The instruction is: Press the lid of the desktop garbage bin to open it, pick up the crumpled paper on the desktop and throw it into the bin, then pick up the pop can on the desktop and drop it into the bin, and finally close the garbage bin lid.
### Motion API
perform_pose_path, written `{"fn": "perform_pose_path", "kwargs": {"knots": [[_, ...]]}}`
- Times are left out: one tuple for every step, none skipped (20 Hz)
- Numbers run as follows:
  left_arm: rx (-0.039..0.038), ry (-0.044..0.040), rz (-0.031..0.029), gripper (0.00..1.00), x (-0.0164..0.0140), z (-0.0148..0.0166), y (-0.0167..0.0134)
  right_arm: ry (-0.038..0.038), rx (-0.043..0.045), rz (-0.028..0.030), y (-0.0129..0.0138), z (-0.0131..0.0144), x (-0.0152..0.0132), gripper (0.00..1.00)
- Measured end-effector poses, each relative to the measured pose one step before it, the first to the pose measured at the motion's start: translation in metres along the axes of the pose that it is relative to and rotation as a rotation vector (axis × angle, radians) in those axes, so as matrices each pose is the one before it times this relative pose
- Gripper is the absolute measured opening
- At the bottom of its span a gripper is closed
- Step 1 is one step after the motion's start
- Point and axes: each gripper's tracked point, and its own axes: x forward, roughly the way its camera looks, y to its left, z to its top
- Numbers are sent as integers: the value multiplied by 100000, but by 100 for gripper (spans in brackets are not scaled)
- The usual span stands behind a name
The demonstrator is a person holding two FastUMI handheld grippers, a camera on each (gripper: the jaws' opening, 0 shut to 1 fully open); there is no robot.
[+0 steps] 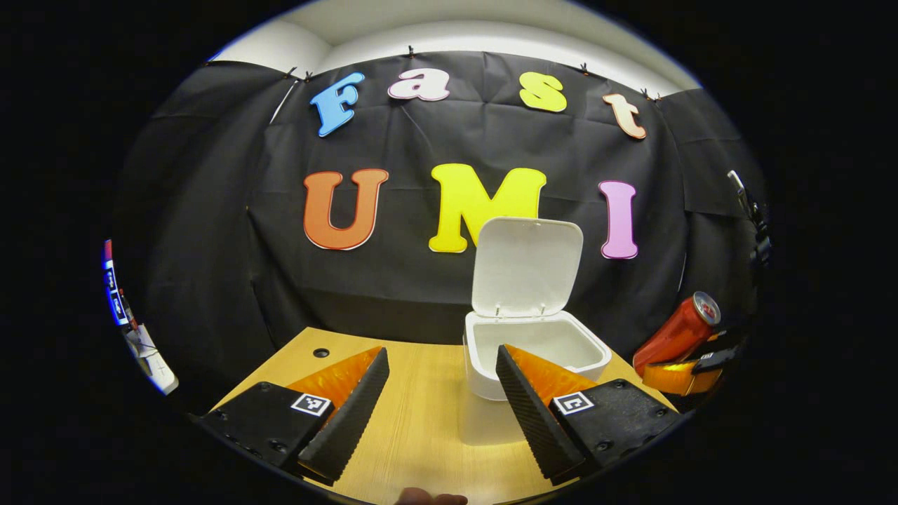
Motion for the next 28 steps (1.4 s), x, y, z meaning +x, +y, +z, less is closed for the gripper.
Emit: {"fn": "perform_pose_path", "kwargs": {"knots": [[126,237,1157,99,-227,-30,510,-650,-1096,1029,427,688,159,80],[-120,-306,1125,99,-147,124,484,-502,-1230,736,434,615,185,80],[-490,-297,965,99,-237,150,476,-304,-777,1160,463,492,312,80],[-526,-52,866,99,-287,87,367,-3,-498,1459,934,584,-24,80],[-217,-36,949,99,-65,59,483,-131,-89,1565,491,542,277,80],[116,-55,1057,99,-49,92,381,-172,-272,1323,421,436,291,80],[-75,-133,1085,99,-214,183,437,-236,-558,1024,377,483,305,80],[-355,-140,801,99,-38,136,255,-238,-705,1067,348,382,376,80],[-491,89,1125,99,-87,159,439,-210,-506,1109,284,439,328,80],[-386,-580,942,99,-44,283,299,-93,-310,1172,344,372,422,80],[132,-972,696,99,-104,499,205,-58,-682,955,252,408,324,80],[460,-843,826,99,-42,421,260,-317,-651,454,89,368,353,80],[531,-533,482,99,-87,247,234,-216,-147,298,9,325,394,80],[216,-152,441,99,-43,116,89,117,260,315,74,262,431,80],[-93,-358,-8,99,24,156,9,506,347,116,-13,177,430,80],[0,-928,-348,99,-25,181,-29,515,242,-253,17,45,533,80],[199,-492,47,99,77,235,54,799,-149,-800,-125,43,523,80],[142,-414,80,99,90,201,30,846,-158,-366,-52,-6,396,80],[-70,-118,-136,99,-23,36,10,804,-110,-281,-44,99,417,80],[-201,-8,161,99,105,13,92,748,-11,-328,-73,52,494,80],[-283,118,215,99,71,110,95,511,253,-300,-18,138,399,80],[-110,59,350,99,87,54,64,523,147,-113,61,84,397,80],[59,94,293,99,41,-19,117,597,-69,97,96,83,450,80],[110,319,213,99,67,-73,130,827,-545,-26,124,-30,318,80],[82,301,11,99,-94,-22,73,562,-714,196,58,49,224,80],[230,220,132,99,93,13,-29,483,-498,283,94,-47,303,80],[438,-56,-21,99,53,186,17,358,-36,248,116,122,313,80],[495,-462,-85,99,0,243,-41,333,171,-177,-23,24,424,80]]}}
